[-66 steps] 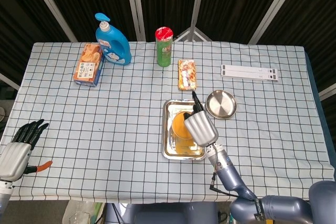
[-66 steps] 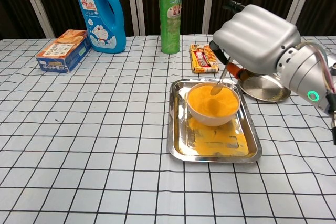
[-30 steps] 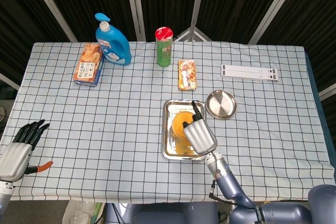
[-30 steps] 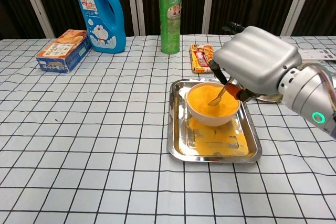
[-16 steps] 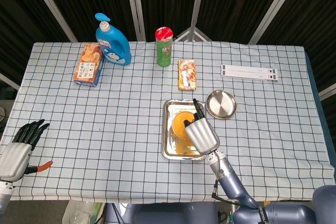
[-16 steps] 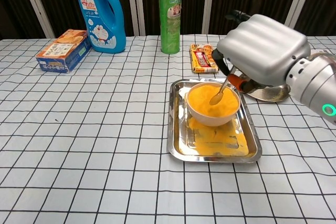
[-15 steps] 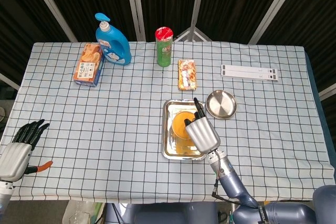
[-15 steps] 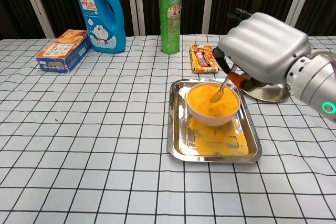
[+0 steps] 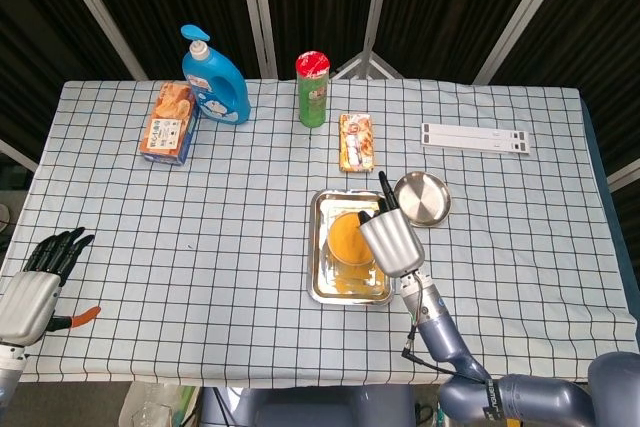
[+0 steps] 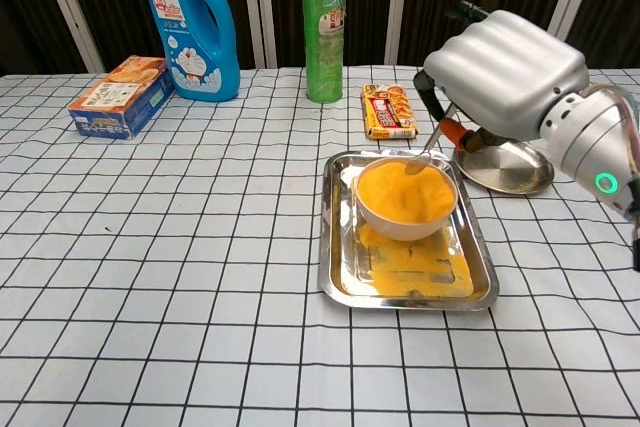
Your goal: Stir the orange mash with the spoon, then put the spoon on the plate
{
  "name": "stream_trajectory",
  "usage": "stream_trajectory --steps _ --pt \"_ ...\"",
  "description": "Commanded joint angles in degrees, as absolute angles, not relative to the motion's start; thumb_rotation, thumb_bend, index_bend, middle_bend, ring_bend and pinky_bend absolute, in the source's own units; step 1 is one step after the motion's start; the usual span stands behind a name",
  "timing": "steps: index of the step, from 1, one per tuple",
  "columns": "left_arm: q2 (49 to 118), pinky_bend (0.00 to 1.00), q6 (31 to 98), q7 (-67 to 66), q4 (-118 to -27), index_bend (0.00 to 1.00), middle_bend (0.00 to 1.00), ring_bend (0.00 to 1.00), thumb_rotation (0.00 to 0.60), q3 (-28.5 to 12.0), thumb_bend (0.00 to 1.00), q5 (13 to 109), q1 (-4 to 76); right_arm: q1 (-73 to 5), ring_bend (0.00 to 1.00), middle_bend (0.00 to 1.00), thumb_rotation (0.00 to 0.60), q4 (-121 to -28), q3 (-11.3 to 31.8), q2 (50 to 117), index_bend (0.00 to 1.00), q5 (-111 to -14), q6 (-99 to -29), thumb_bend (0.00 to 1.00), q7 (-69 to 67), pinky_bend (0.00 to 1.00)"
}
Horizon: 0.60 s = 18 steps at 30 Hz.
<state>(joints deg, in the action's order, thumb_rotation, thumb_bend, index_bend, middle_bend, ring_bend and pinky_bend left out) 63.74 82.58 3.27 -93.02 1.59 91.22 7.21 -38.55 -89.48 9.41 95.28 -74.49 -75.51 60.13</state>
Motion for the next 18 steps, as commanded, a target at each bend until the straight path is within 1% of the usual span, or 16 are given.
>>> stream_trajectory --steps 1,12,18 --pt "63.71 0.0 82.52 3.31 -93.04 0.0 0.0 0.0 0.6 1.61 0.0 91.22 7.23 -38.77 0.47 0.76 0.6 -88.69 9.8 95.73 0.86 -74.19 -75.23 0.77 60.01 0.0" --pt "63.63 0.0 82.39 3.54 -93.07 0.0 0.0 0.0 0.6 1.64 0.0 91.16 7.26 -38.5 0.47 0.76 0.6 -86.37 9.93 97.01 0.86 -72.67 -74.57 0.77 59.57 0.0" --pt "63.6 0.0 82.27 3.49 -93.1 0.0 0.0 0.0 0.6 1.66 0.0 91.18 7.33 -37.98 0.47 0.77 0.6 -88.4 9.65 96.65 0.88 -71.02 -73.95 0.77 60.27 0.0"
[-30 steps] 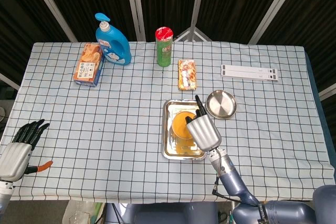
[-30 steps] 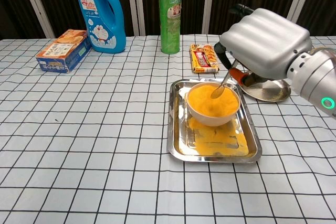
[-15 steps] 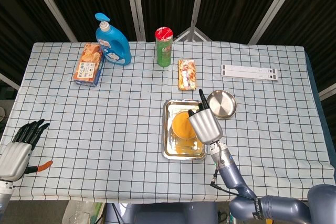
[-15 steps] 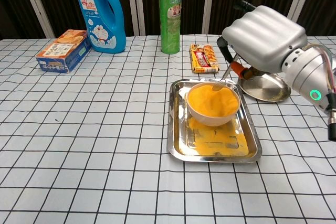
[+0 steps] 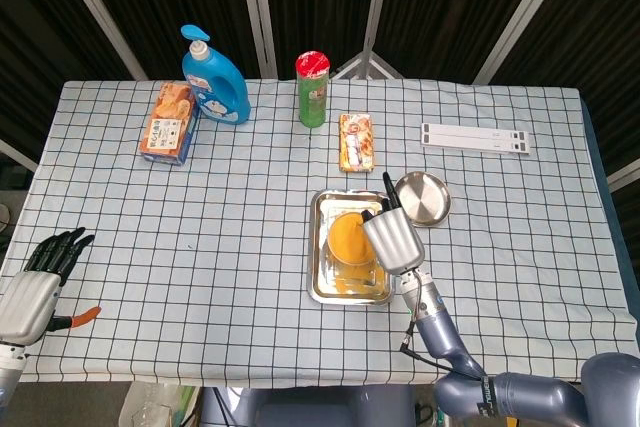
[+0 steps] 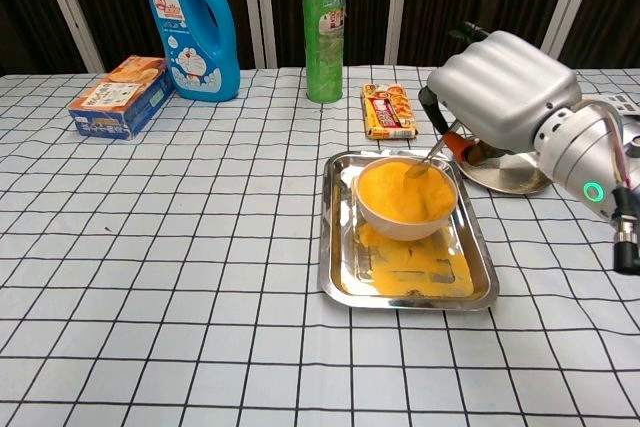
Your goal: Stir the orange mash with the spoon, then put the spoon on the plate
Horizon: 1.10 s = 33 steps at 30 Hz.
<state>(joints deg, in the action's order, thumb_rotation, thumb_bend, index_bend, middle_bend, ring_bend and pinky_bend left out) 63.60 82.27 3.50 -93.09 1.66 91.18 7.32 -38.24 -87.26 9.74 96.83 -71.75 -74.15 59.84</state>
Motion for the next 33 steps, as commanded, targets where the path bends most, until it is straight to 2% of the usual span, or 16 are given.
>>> stream_trajectory --steps 1,17,33 --pt "63.61 0.0 82.26 3.45 -93.1 0.0 0.0 0.0 0.6 1.68 0.0 91.17 7.32 -37.9 0.47 0.77 0.6 -89.13 9.53 96.5 0.88 -70.77 -73.9 0.77 60.73 0.0" --pt "63.84 0.0 82.43 2.68 -93.11 0.0 0.0 0.0 0.6 1.73 0.0 91.31 7.23 -36.52 0.47 0.77 0.6 -96.11 7.86 94.34 0.88 -70.18 -74.89 0.78 62.87 0.0" --pt "63.94 0.0 82.78 2.38 -92.98 0.0 0.0 0.0 0.6 1.82 0.0 91.7 7.14 -35.68 0.47 0.77 0.6 -100.89 7.54 91.08 0.88 -73.49 -77.07 0.78 63.15 0.0"
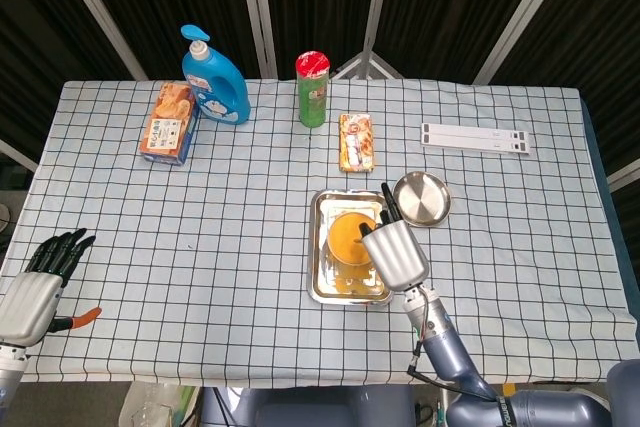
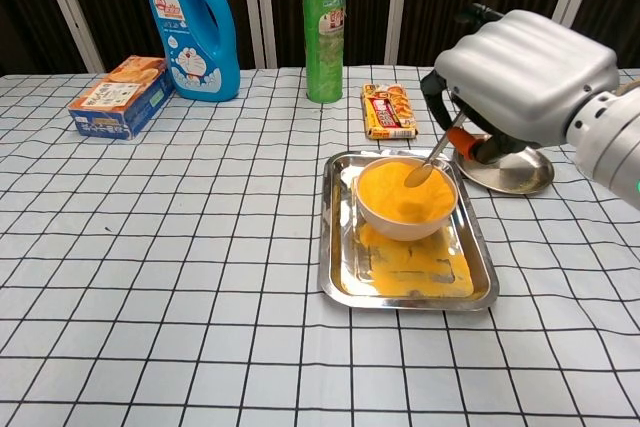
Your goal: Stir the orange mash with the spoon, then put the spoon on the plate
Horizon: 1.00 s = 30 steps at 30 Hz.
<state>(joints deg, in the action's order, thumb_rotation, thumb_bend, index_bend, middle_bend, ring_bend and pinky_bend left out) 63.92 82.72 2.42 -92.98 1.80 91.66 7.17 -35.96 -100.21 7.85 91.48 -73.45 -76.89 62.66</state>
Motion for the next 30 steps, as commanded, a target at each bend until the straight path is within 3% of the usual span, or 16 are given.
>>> stream_trajectory --steps 1,15,30 --pt "63.95 0.0 82.82 2.36 -92.97 0.0 0.0 0.0 0.6 1.81 0.0 91.72 7.13 -35.56 0.47 0.77 0.6 -101.27 7.38 90.91 0.88 -73.39 -77.08 0.78 63.41 0.0" --pt "63.94 0.0 82.6 2.32 -93.06 0.0 0.0 0.0 0.6 1.82 0.0 91.55 7.18 -34.6 0.47 0.77 0.6 -103.5 5.64 91.0 0.88 -70.49 -76.13 0.78 66.34 0.0" --pt "63.75 0.0 82.53 3.28 -92.9 0.0 0.0 0.0 0.6 1.81 0.0 91.66 7.3 -35.74 0.47 0.77 0.6 -96.4 7.95 95.41 0.88 -69.1 -75.14 0.78 62.8 0.0"
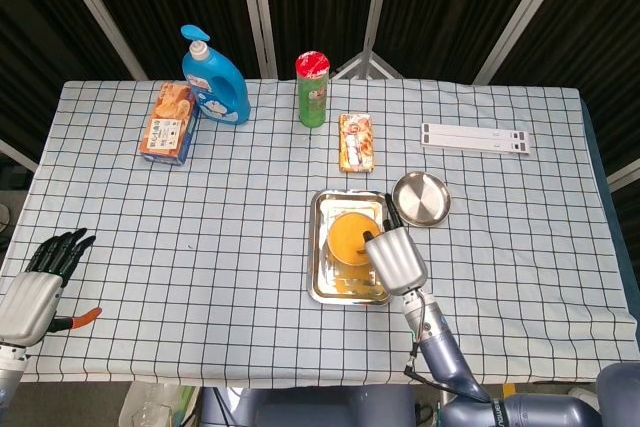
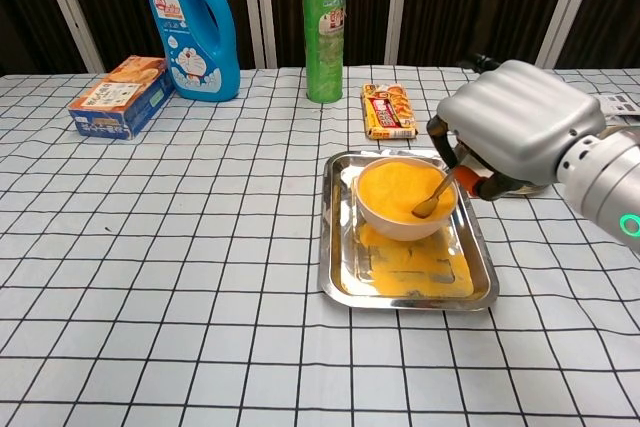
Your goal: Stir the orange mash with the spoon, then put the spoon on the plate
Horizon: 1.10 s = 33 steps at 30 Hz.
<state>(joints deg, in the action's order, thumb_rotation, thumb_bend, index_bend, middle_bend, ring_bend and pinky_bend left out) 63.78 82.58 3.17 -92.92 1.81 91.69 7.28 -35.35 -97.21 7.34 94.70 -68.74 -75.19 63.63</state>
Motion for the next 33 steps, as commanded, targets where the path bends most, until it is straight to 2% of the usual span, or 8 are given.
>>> stream_trajectory --steps 1,20,33 --pt "63.74 0.0 82.51 3.34 -92.88 0.0 0.0 0.0 0.6 1.81 0.0 91.67 7.32 -35.89 0.47 0.77 0.6 -96.02 8.18 95.66 0.88 -69.21 -75.14 0.78 62.55 0.0" --pt "63.78 0.0 82.67 3.31 -92.84 0.0 0.0 0.0 0.6 1.83 0.0 91.7 7.26 -37.72 0.47 0.77 0.6 -95.25 10.55 96.56 0.88 -70.24 -75.28 0.78 62.2 0.0" --pt "63.86 0.0 82.59 2.85 -92.93 0.0 0.0 0.0 0.6 1.83 0.0 91.67 7.28 -37.93 0.47 0.77 0.6 -99.18 11.09 91.52 0.88 -69.87 -75.27 0.78 65.11 0.0"
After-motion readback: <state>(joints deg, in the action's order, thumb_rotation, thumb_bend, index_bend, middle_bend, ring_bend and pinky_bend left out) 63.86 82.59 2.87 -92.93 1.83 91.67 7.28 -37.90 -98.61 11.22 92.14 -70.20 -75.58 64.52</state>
